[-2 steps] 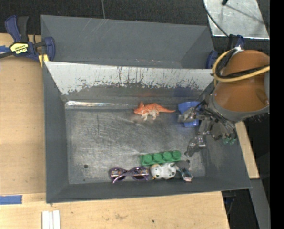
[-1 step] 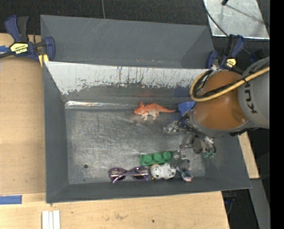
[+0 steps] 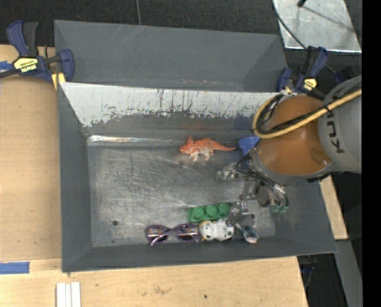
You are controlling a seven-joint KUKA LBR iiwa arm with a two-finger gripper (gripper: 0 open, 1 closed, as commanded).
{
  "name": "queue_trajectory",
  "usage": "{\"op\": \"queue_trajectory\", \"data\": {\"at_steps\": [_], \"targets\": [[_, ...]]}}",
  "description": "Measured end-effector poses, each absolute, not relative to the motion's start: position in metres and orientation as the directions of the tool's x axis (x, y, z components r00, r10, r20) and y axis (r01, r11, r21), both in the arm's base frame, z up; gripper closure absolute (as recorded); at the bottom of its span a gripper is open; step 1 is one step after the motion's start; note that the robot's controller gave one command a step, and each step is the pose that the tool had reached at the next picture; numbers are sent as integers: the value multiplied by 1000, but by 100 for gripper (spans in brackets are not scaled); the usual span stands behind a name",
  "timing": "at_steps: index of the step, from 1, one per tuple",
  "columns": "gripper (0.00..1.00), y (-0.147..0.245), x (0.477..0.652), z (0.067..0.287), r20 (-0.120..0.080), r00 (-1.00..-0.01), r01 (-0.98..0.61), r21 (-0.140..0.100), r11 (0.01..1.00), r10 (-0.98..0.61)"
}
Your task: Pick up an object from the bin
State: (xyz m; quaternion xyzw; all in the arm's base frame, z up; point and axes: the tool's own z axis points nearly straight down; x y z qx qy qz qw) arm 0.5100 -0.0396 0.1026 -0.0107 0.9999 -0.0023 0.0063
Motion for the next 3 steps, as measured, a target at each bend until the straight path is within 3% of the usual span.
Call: {"op": "queue_trajectory", "data": {"at_steps": [1,2,3], "targets": [[0,-5,507,106,-2,-997,72,0,997,72],[0,-9,521,82,-8,-1000,13,-2,1000,12],[100,-12,513,78,-16,-958,288,-7,958,287]]}}
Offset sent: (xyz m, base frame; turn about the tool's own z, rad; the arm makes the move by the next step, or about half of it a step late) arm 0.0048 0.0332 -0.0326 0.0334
